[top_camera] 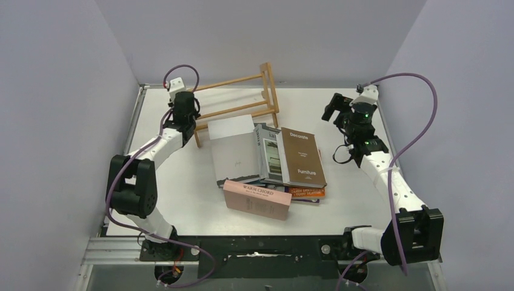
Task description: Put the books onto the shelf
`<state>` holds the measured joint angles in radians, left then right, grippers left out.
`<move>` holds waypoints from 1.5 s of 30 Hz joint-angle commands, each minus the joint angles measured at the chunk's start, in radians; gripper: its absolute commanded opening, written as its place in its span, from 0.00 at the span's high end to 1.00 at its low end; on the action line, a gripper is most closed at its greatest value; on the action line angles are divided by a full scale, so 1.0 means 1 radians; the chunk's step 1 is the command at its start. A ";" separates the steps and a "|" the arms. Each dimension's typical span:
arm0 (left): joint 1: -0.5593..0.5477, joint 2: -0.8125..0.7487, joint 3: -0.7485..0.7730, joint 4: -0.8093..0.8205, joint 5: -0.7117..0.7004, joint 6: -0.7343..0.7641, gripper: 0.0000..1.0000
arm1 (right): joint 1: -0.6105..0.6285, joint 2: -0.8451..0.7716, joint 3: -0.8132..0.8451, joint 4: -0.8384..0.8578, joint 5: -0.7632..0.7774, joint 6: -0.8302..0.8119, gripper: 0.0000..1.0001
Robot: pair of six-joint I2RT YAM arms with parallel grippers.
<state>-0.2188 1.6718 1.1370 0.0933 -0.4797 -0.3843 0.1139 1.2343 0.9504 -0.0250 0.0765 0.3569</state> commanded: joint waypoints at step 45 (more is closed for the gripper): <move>-0.257 -0.519 -0.101 -0.299 0.209 -0.139 0.28 | 0.458 -0.125 0.228 -0.373 -0.357 -0.139 0.01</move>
<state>-0.4744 1.1698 0.9947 -0.1535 -0.2371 -0.5167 0.4751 1.1469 1.0798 -0.3061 -0.1791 0.2802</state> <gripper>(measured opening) 0.718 0.990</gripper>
